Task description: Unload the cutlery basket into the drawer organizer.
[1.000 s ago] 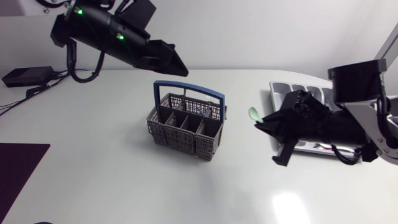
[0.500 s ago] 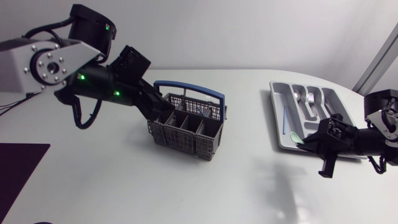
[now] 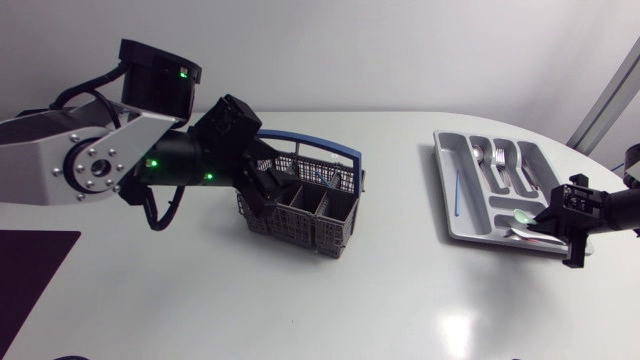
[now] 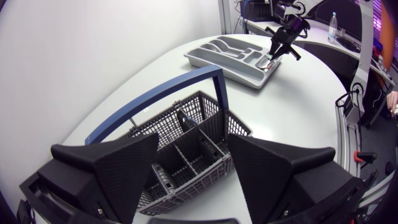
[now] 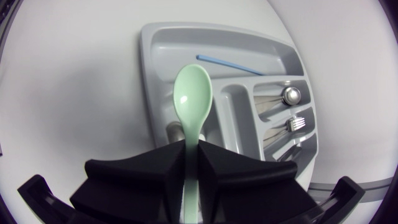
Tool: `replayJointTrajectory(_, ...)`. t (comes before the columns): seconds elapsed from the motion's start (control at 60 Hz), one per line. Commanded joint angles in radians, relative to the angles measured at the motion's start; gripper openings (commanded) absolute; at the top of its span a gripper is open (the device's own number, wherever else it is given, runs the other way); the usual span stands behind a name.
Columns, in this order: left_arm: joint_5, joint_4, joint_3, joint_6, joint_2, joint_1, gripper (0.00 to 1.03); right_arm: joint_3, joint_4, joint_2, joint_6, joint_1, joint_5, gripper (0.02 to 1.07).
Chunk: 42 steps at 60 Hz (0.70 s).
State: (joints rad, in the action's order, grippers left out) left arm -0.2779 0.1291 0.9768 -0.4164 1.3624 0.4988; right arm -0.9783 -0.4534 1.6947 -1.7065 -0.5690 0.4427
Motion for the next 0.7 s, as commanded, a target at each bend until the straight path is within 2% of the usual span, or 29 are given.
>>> replayJointTrajectory(0.0,0.008,-0.040,-0.052,-0.009,0.027,0.015,0.77,-0.054,-0.027,0.062,-0.062,-0.012,-0.022,0.23)
replayJointTrajectory(0.117,0.034,-0.121,-0.093,0.005,0.033,0.040,0.77,-0.088,-0.022,0.117,-0.081,-0.011,-0.067,0.23)
replayJointTrajectory(0.317,0.059,-0.184,-0.113,0.030,0.053,0.063,0.77,-0.086,0.035,0.157,-0.084,0.009,-0.116,0.24)
replayJointTrajectory(0.417,0.059,-0.197,-0.116,0.034,0.056,0.063,0.77,-0.079,0.035,0.138,-0.070,0.009,-0.111,0.36)
replayJointTrajectory(0.517,0.059,-0.220,-0.124,0.044,0.056,0.063,0.77,-0.068,0.038,0.089,-0.018,0.009,-0.087,0.55)
replayJointTrajectory(0.683,0.059,-0.261,-0.132,0.059,0.075,0.067,0.77,-0.025,0.036,-0.018,0.074,0.018,-0.035,0.72)
